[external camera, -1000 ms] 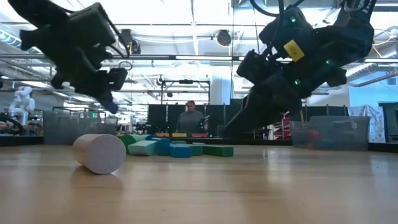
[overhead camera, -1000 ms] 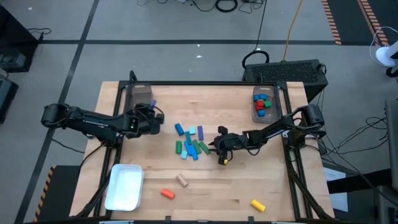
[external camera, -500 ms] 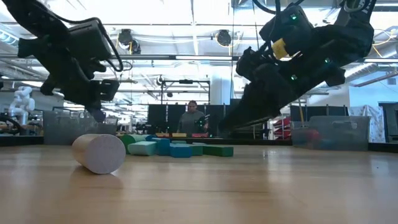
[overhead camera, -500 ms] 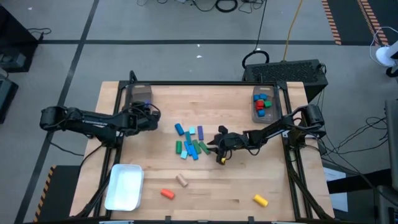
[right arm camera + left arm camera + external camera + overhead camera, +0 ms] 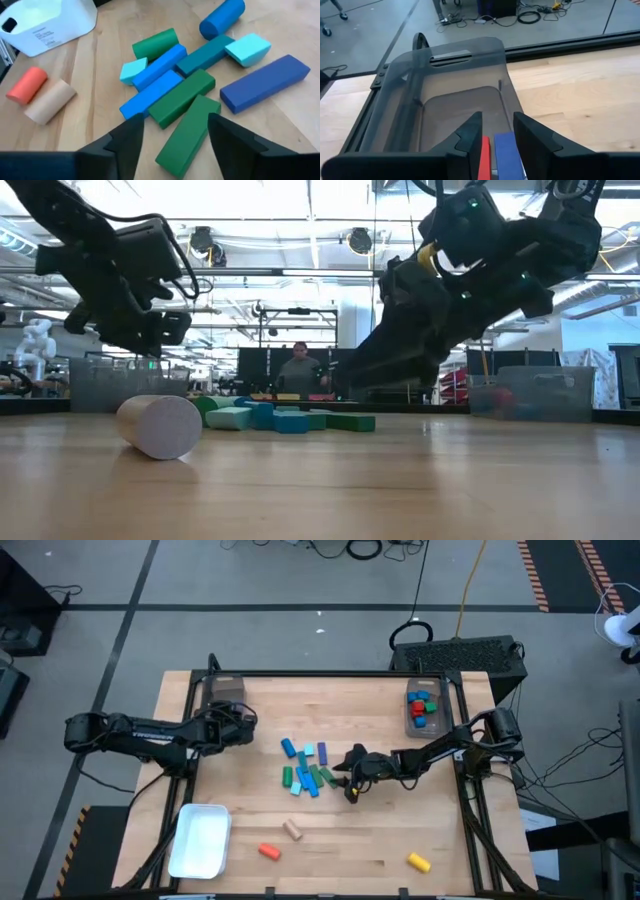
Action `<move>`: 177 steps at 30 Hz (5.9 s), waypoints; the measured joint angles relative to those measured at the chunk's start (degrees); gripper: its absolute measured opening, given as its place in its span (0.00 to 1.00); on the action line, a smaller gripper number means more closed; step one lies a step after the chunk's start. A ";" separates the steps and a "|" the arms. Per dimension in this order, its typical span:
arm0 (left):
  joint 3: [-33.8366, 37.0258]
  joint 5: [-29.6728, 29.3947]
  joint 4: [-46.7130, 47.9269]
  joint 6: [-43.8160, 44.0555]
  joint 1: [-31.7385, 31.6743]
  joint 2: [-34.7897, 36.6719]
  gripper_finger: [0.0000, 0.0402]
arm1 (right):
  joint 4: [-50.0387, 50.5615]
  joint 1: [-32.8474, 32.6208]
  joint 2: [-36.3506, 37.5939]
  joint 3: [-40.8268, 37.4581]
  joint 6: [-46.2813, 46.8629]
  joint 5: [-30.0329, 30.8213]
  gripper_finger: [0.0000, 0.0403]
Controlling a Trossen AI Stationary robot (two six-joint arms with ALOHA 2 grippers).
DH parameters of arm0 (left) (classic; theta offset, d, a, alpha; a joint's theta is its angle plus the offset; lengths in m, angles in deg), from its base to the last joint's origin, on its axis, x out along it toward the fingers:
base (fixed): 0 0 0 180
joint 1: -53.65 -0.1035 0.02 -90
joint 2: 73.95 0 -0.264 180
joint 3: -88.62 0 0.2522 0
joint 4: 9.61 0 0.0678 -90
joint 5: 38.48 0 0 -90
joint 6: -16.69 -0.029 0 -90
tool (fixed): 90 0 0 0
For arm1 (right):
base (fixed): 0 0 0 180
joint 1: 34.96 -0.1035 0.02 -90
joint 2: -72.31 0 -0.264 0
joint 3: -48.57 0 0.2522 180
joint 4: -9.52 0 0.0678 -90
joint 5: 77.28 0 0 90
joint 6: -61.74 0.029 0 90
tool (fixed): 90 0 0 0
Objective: Sort blocks by size
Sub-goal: Put the green rectangular block into the left black bin
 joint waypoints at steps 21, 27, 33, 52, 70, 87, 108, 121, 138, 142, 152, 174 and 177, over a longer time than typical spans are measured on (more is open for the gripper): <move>-13.26 9.25 -0.97 -22.15 1.46 0.00 0.29 | 10.07 -4.98 -9.74 8.46 0.94 11.82 0.64; -14.93 9.20 -2.94 -24.50 2.31 0.00 0.29 | 22.87 -6.71 -12.44 15.87 1.69 18.72 0.61; -14.64 9.14 -3.20 -34.72 0.66 -0.02 0.29 | 26.07 -6.89 -12.12 17.30 2.24 20.42 0.44; -14.08 37.33 -17.95 -53.82 2.47 -0.07 0.29 | 24.48 -1.87 -4.63 17.13 -10.40 17.55 0.23; -14.05 51.62 -27.51 -42.29 3.71 -0.17 0.29 | 12.88 -2.87 -1.88 17.16 -44.01 30.54 0.23; -14.01 62.40 -44.27 -34.99 4.43 -15.69 0.41 | 9.10 -5.02 -1.84 17.14 -54.62 43.32 0.23; -14.01 60.12 -45.67 -36.15 4.29 -16.09 0.71 | 7.78 -5.70 -1.77 17.25 -55.92 43.56 0.23; -14.03 53.75 -48.36 -43.65 4.32 -16.04 0.71 | 7.41 -5.88 -1.79 17.25 -55.92 42.71 0.23; -14.03 54.26 -48.42 -34.62 4.32 -16.04 0.71 | 6.13 -5.88 -1.79 17.22 -56.52 42.69 0.23; -14.03 57.13 -48.42 -31.07 4.32 -16.04 0.71 | 4.73 -5.90 -1.79 17.22 -58.67 43.36 0.23; -14.08 58.77 -49.83 -27.06 4.29 -16.04 0.60 | 2.04 -5.90 -1.79 17.20 -61.67 43.39 0.23; -14.16 63.09 -49.88 -28.91 4.18 -15.98 0.15 | 2.43 -5.81 -1.84 17.18 -63.41 44.69 0.30; -14.16 63.04 -49.82 -30.34 3.80 -15.89 0.15 | 2.54 -5.89 -1.84 17.18 -63.38 47.79 0.37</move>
